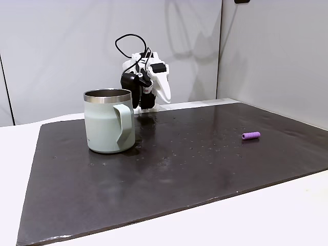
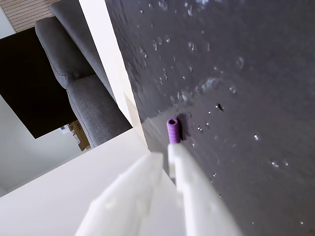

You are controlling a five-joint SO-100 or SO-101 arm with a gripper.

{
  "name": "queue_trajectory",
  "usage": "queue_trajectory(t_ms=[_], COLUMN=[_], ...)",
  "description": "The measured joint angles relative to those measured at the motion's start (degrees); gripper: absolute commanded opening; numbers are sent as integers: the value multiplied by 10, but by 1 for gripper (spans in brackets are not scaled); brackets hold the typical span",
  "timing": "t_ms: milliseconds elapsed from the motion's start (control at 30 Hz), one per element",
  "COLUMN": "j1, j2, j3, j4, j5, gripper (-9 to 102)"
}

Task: Grasp a pengrip and put it in the cup.

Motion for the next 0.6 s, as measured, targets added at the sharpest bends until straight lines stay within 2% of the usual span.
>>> queue_trajectory(t_ms=[600], j1=[-12], j2=[1], j3=[-6], j4=[9], j5=[-9], gripper=[0])
